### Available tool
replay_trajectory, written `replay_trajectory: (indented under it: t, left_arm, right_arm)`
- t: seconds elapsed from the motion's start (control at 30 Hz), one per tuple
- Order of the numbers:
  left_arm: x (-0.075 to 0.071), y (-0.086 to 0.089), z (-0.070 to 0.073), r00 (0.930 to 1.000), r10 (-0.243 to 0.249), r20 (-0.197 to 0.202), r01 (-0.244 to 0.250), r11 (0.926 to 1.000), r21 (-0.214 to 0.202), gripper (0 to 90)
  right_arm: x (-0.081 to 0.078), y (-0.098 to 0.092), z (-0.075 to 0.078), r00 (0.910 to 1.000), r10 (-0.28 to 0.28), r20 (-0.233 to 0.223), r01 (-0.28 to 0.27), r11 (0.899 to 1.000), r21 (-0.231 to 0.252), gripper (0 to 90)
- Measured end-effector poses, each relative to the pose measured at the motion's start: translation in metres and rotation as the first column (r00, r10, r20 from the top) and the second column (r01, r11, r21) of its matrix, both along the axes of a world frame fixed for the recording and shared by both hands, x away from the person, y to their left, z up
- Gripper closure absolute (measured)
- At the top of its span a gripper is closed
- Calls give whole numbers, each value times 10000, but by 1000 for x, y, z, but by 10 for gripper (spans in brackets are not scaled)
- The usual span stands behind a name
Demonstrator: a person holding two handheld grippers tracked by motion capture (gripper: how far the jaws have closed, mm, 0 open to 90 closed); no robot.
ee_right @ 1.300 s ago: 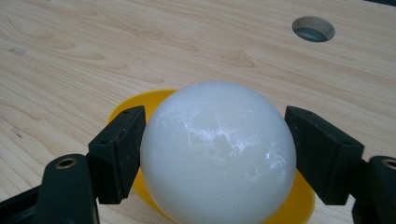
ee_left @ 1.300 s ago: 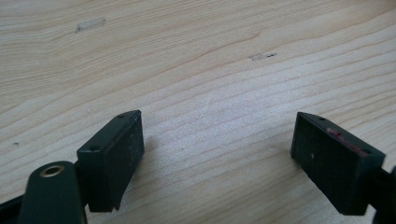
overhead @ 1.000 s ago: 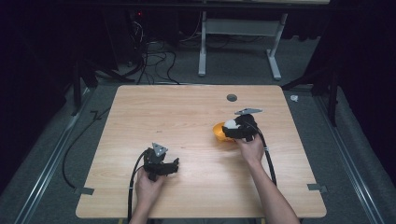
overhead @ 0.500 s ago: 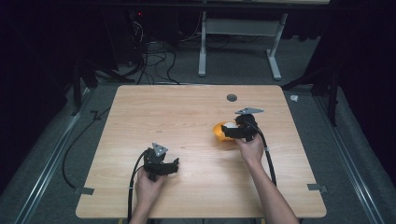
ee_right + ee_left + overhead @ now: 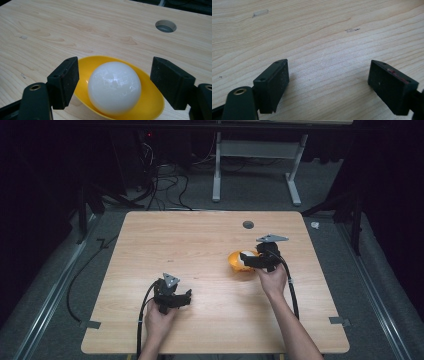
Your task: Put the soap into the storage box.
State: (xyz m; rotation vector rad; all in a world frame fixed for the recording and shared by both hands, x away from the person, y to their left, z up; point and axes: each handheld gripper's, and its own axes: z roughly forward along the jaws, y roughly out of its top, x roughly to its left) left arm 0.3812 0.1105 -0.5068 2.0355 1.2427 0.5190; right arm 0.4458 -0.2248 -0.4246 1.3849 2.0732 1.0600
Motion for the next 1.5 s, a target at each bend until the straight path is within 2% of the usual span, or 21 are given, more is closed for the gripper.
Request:
replay_trajectory:
  t: [0.5,0.87,1.3,1.5]
  left_arm:
    - [0,0,0,10000,-2,1,2,10000,4,175]
    - [0,0,0,10000,-2,1,2,10000,6,175]
    - [0,0,0,10000,-9,-3,9,10000,7,175]
    - [0,0,0,10000,-10,-5,10,10000,7,175]
  right_arm:
    - [-14,-12,13,9998,12,211,-15,9999,148,252]
    - [-23,-21,15,9996,36,270,-41,9999,155,254]
    - [-34,-32,20,9981,87,606,-107,9994,325,247]
    - [-39,-38,24,9970,-55,767,17,9988,489,246]
